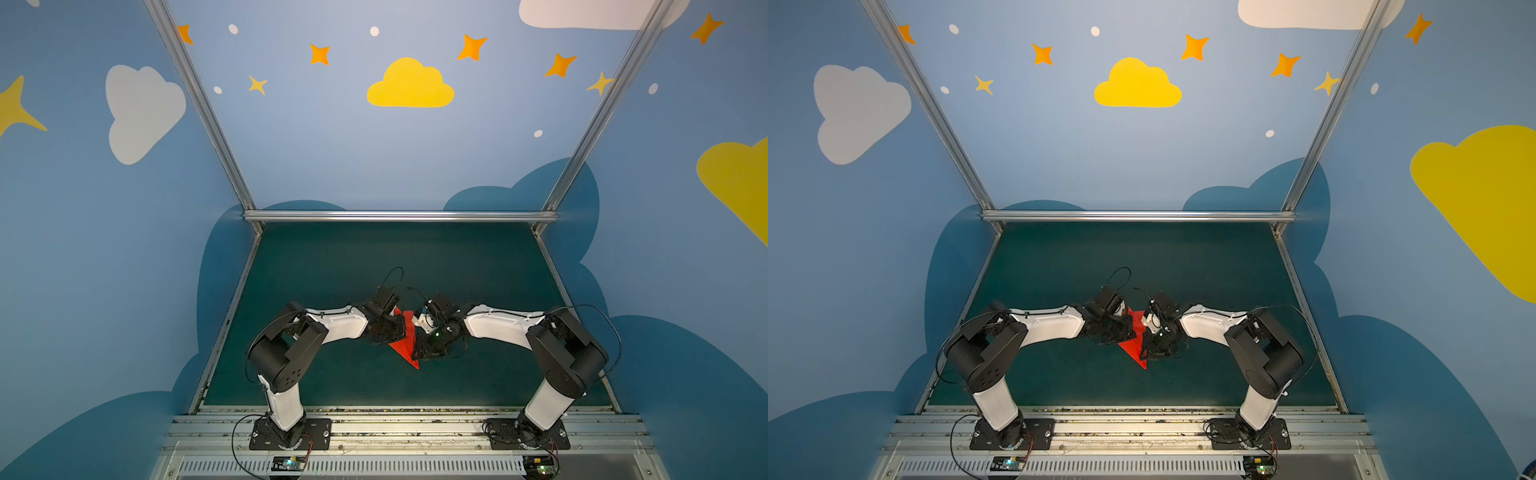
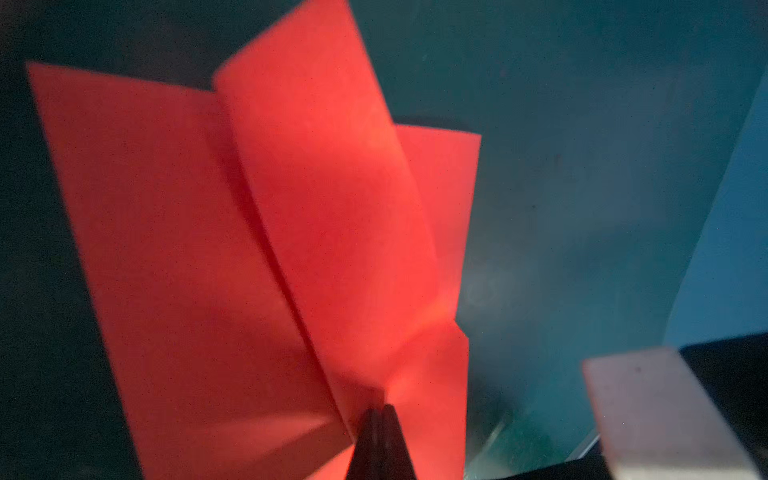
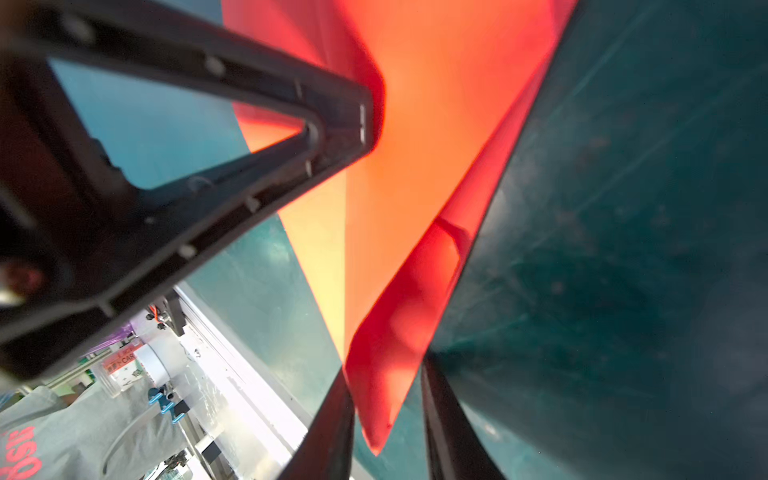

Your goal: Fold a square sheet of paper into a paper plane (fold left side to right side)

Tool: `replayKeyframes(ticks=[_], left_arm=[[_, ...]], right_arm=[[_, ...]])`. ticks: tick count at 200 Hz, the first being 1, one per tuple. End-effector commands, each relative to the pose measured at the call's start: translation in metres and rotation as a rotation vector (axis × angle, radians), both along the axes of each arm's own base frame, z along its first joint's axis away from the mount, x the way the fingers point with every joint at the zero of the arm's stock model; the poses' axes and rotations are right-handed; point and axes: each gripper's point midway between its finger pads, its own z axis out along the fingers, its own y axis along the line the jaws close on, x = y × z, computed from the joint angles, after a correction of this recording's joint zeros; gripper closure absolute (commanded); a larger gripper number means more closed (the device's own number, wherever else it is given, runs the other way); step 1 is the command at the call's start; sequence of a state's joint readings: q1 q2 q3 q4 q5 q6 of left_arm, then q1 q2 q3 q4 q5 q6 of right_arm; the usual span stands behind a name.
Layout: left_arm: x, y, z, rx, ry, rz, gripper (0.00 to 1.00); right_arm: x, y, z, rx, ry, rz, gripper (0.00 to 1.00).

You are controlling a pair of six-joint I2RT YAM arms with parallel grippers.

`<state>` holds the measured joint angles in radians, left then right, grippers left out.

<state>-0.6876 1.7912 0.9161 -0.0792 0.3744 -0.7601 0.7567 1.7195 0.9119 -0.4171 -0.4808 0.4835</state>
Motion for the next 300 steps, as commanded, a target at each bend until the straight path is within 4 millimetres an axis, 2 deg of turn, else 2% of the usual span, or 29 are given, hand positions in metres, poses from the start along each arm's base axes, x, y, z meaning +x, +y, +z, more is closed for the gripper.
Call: replayKeyframes(ticks=[1, 43, 102, 160, 174, 197, 213, 230, 254, 300], left_arm=[[-0.005, 0.008, -0.019, 0.046, 0.049, 0.014, 0.97], [-0.006, 0.011, -0.021, 0.061, 0.062, 0.025, 0.97], [-0.009, 0.013, -0.025, 0.058, 0.082, 0.047, 0.97], [-0.010, 0.015, -0.025, 0.060, 0.078, 0.059, 0.97], [-0.010, 0.014, -0.025, 0.059, 0.081, 0.058, 0.97], [-0.010, 0.014, -0.027, 0.063, 0.087, 0.060, 0.97], [-0.010, 0.015, -0.027, 0.070, 0.091, 0.061, 0.97], [-0.010, 0.015, -0.027, 0.070, 0.090, 0.059, 0.97], [-0.009, 0.014, -0.027, 0.068, 0.092, 0.058, 0.97], [-0.010, 0.014, -0.027, 0.069, 0.094, 0.057, 0.97]], right_arm=[[0.004, -0.004, 0.010, -0.025, -0.044, 0.003, 0.69], [0.012, -0.001, 0.022, -0.022, -0.082, -0.008, 0.69], [0.008, -0.002, 0.018, -0.042, -0.078, -0.008, 0.72], [0.010, 0.006, 0.021, -0.032, -0.081, 0.003, 0.80], [0.012, 0.008, 0.022, -0.030, -0.082, 0.009, 0.85], [0.011, 0.008, 0.021, -0.043, -0.078, 0.013, 0.82], [0.014, 0.005, 0.031, -0.044, -0.120, 0.007, 0.81], [0.014, 0.006, 0.042, -0.031, -0.143, 0.015, 0.86], [0.007, 0.011, 0.043, -0.057, -0.153, 0.059, 1.00], [0.009, 0.014, 0.031, -0.099, -0.163, 0.075, 1.00]])
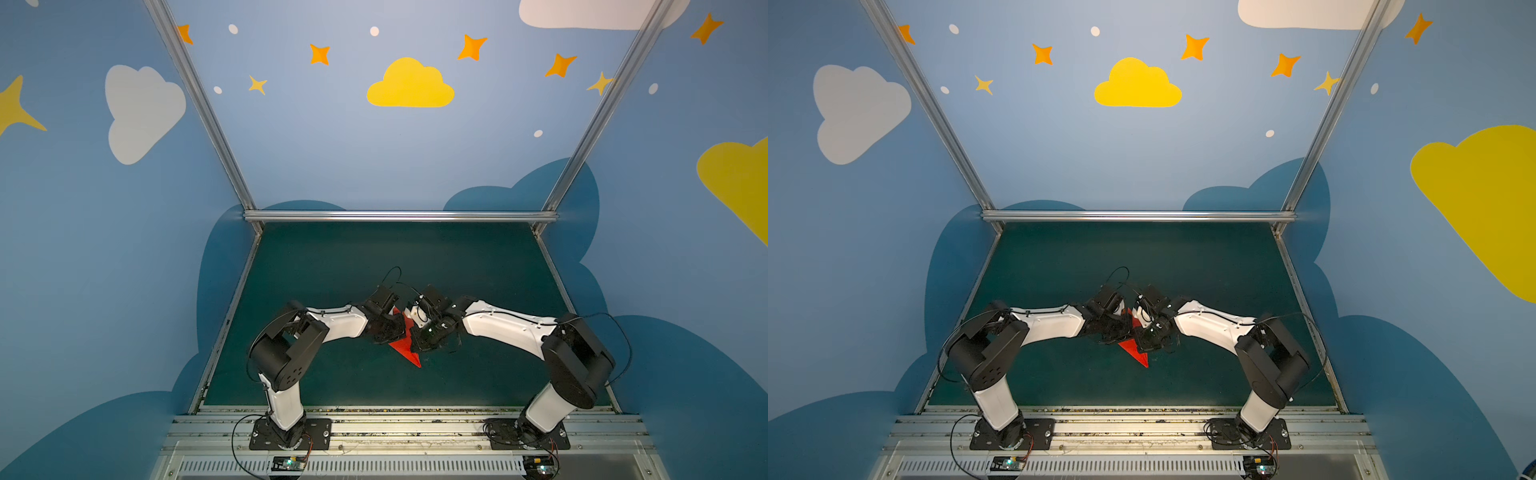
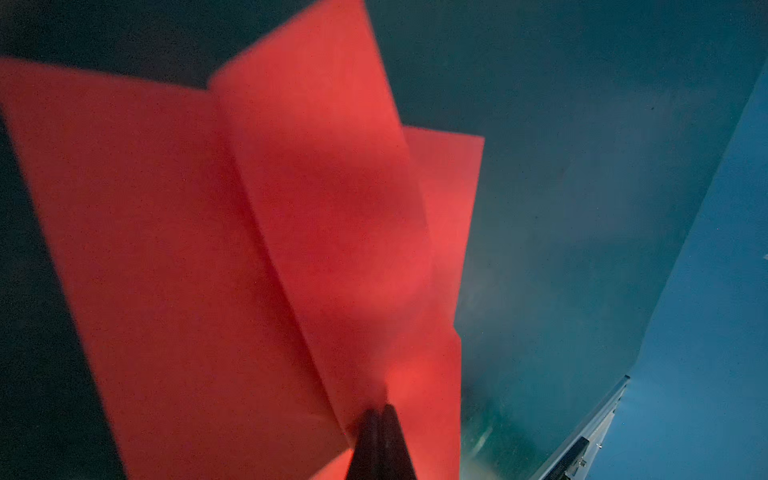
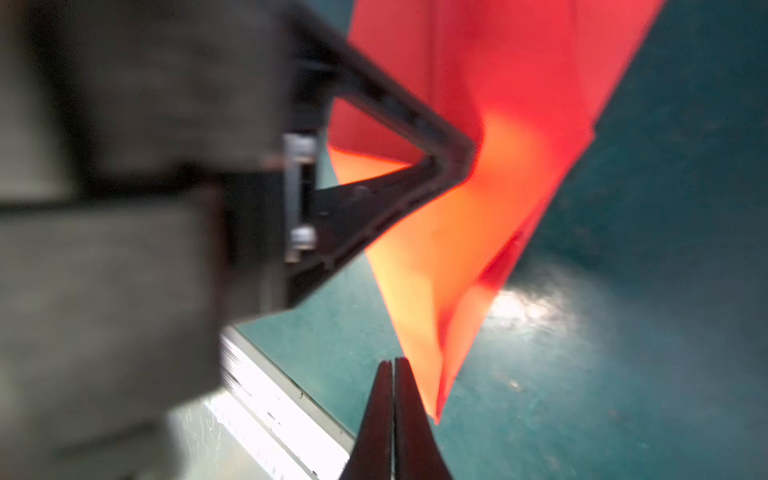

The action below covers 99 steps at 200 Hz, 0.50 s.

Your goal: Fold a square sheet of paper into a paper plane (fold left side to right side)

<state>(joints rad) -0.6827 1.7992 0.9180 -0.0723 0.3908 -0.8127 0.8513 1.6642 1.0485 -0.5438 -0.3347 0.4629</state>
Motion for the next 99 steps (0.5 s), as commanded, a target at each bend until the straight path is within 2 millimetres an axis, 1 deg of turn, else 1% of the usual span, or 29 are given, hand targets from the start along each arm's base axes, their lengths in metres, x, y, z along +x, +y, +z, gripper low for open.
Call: replayKeyframes(ticks=[1, 38, 99], left_arm=[[-0.010, 0.016, -0.027, 0.088, 0.058, 0.015, 0.97], [-0.010, 0.016, -0.026, 0.091, 0.057, 0.014, 0.97], [-0.010, 0.016, -0.026, 0.091, 0.058, 0.013, 0.97]], right_arm=[[0.003, -0.006, -0.009, -0.053, -0.008, 0.000, 1.00], [0.007, -0.009, -0.017, -0.072, -0.008, -0.007, 1.00], [0.006, -0.015, -0.031, -0.086, 0.013, -0.014, 1.00]])
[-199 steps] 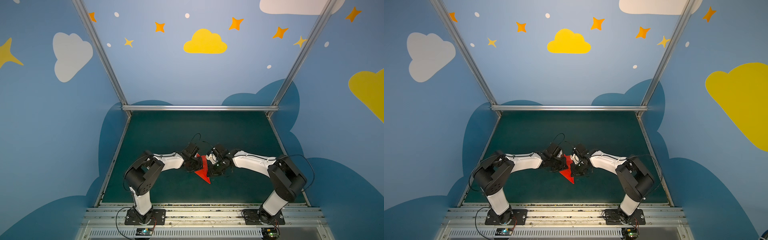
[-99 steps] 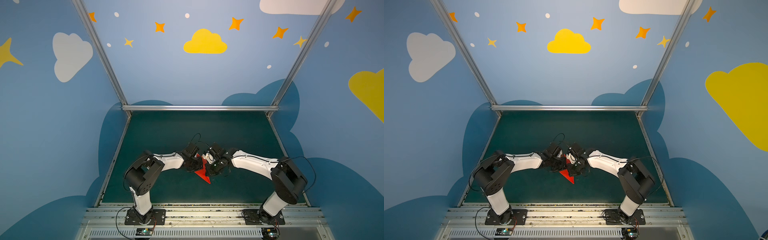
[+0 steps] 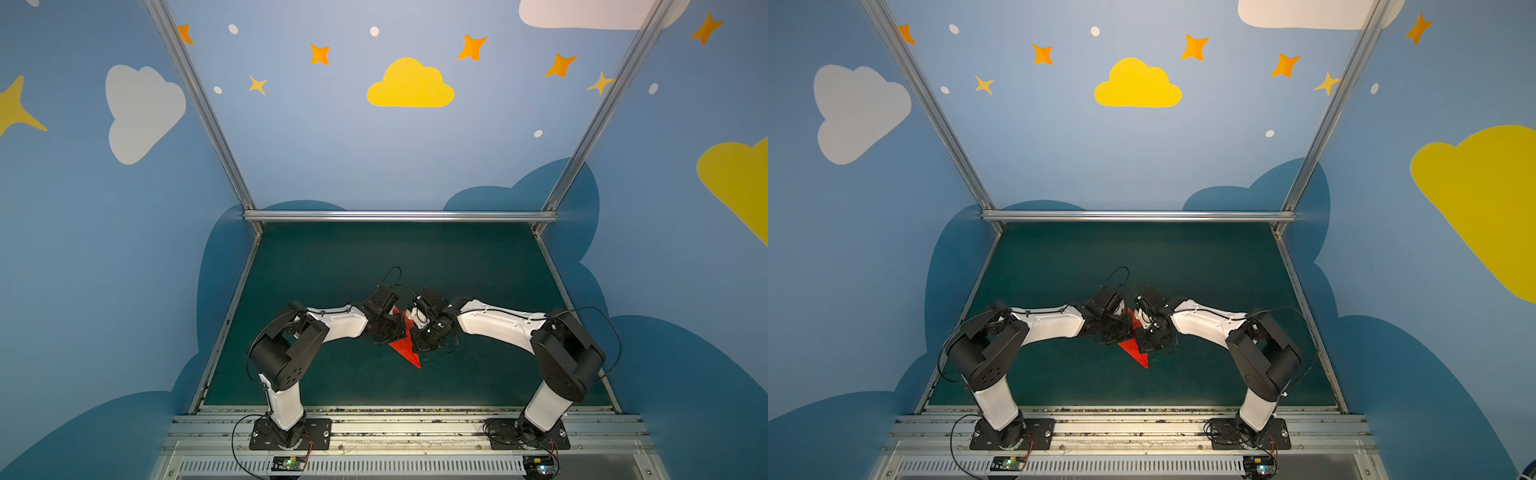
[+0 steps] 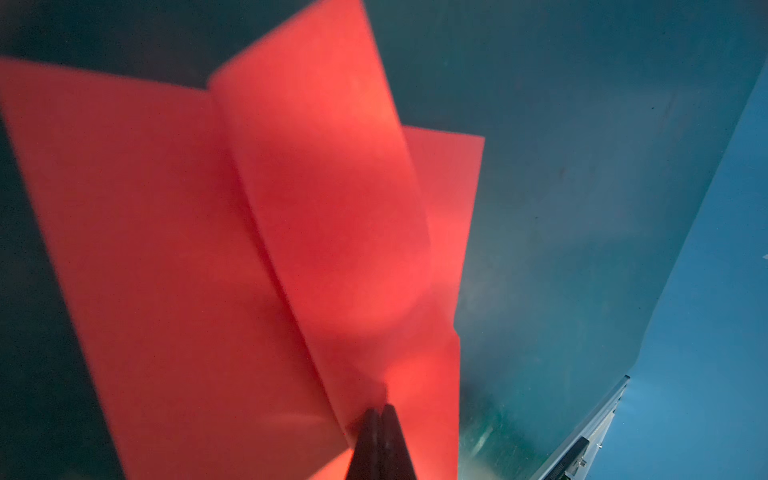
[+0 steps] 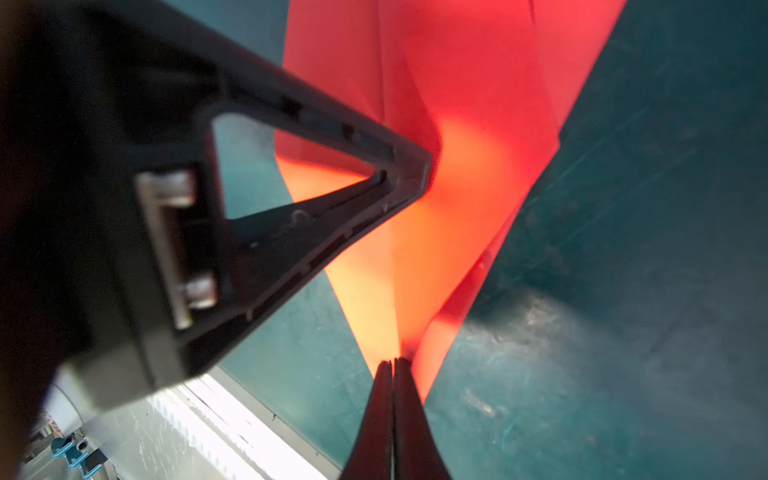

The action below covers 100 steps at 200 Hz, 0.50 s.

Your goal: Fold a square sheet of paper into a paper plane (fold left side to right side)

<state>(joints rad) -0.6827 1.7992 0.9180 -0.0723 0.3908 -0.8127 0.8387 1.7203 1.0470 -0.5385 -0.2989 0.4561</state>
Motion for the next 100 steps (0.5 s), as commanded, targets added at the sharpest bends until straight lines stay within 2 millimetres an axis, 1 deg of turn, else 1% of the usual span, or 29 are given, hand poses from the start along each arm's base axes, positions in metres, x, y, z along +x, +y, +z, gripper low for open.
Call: replayKeyframes(ticks=[1, 100], left_arm=[[-0.010, 0.016, -0.026, 0.091, 0.058, 0.013, 0.97], [-0.010, 0.016, -0.026, 0.093, 0.059, 0.013, 0.97]], right_arm=[[-0.001, -0.007, -0.010, -0.025, 0.007, 0.003, 1.00], [-0.005, -0.009, -0.024, -0.032, 0.036, -0.002, 1.00]])
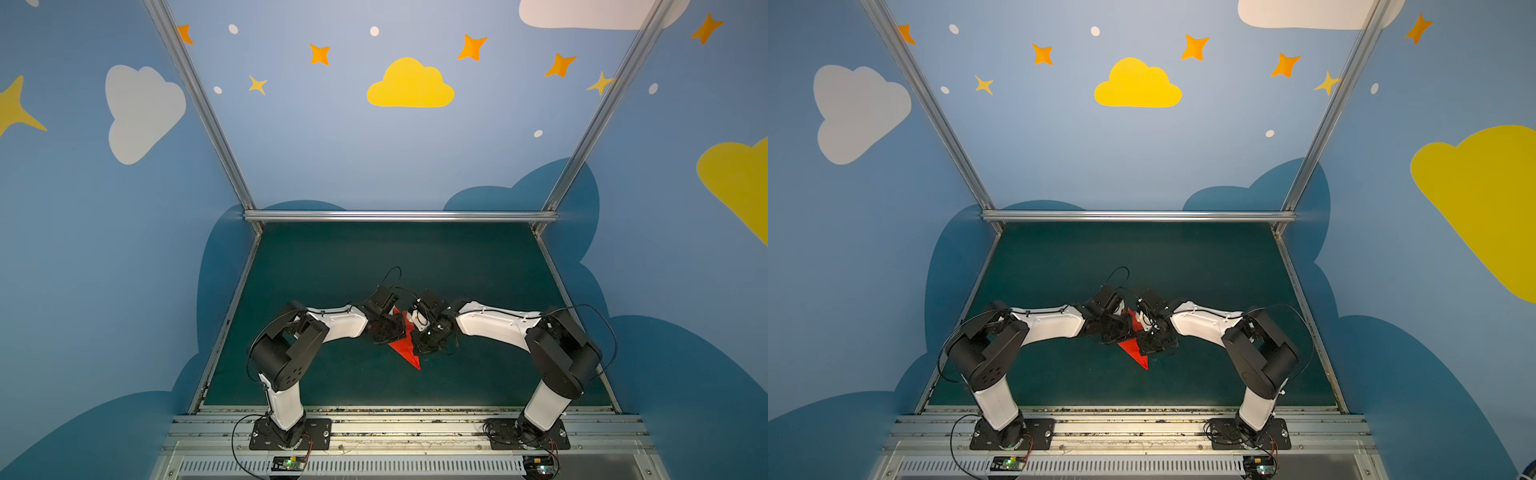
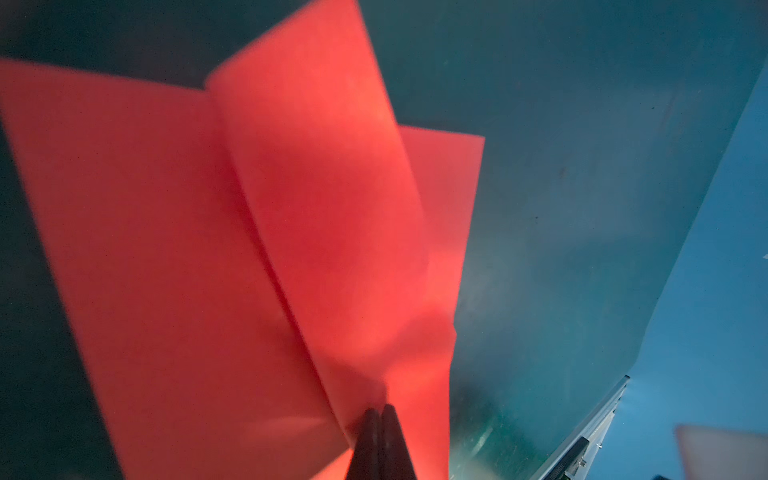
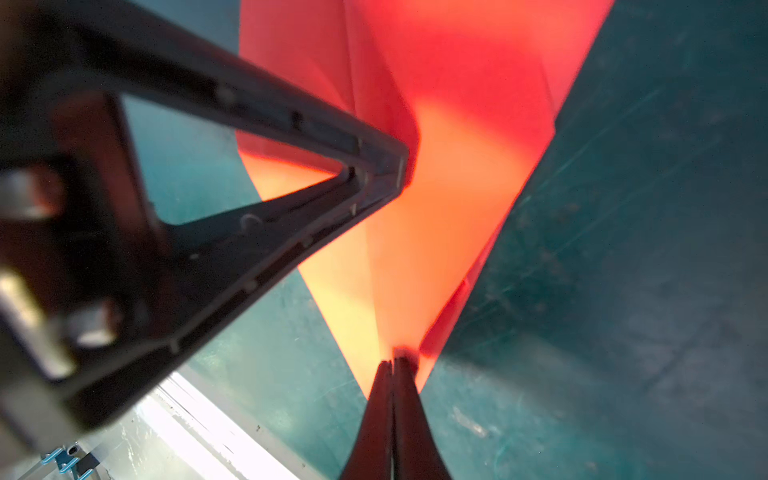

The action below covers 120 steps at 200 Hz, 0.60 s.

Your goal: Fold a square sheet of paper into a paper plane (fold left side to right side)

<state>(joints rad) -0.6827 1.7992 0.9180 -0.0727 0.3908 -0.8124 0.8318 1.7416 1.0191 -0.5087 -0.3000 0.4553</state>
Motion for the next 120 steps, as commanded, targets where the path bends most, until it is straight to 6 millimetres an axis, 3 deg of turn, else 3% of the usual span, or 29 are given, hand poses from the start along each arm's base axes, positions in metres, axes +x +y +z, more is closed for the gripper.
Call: replayKeyframes(ticks=[1, 69, 120], left_arm=[[-0.010, 0.016, -0.026, 0.093, 0.059, 0.013, 0.97], [-0.007, 0.013, -0.019, 0.081, 0.046, 0.008, 0.97], [-0.001, 0.007, 0.017, 0.029, -0.010, -0.013, 0.97]], right_arm=[[-0.004, -0.005, -0.010, -0.018, 0.023, 0.003, 1.00], [-0.008, -0.010, -0.025, -0.041, 0.049, -0.001, 1.00], [-0.015, -0.019, -0.037, -0.068, 0.064, -0.010, 1.00]])
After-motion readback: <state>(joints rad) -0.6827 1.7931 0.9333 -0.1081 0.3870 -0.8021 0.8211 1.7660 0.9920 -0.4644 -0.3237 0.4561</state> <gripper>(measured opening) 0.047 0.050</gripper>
